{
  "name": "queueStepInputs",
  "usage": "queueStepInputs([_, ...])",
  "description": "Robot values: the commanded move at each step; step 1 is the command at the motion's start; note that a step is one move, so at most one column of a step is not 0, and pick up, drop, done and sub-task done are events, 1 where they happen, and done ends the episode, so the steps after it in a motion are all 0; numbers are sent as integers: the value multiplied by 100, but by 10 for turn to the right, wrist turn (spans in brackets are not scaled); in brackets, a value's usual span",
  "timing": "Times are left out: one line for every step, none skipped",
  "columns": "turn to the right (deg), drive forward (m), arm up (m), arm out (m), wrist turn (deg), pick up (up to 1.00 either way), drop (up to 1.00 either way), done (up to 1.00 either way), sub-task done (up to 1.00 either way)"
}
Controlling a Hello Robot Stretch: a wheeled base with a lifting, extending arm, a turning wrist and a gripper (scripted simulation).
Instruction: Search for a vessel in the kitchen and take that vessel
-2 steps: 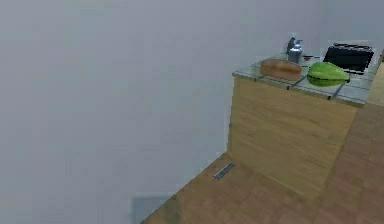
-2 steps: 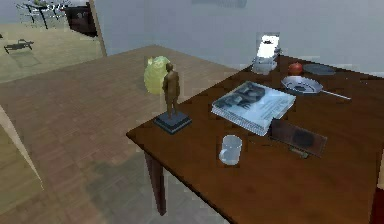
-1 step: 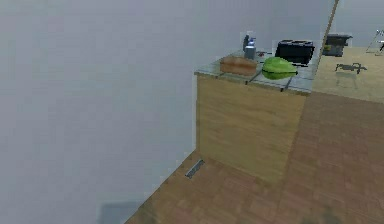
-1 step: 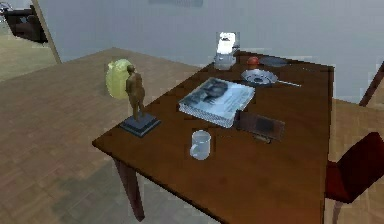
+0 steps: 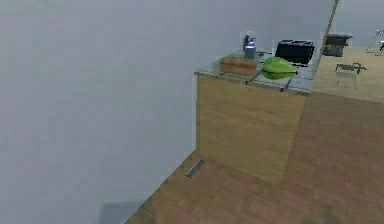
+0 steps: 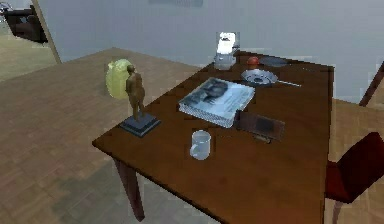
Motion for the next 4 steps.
queueStepInputs([0,0,38,0,0,0,0,0,0])
queueStepInputs([0,0,0,28,0,0,0,0,0])
queueStepInputs([0,0,0,0,450,0,0,0,0])
queueStepInputs([0,0,0,0,450,0,0,0,0])
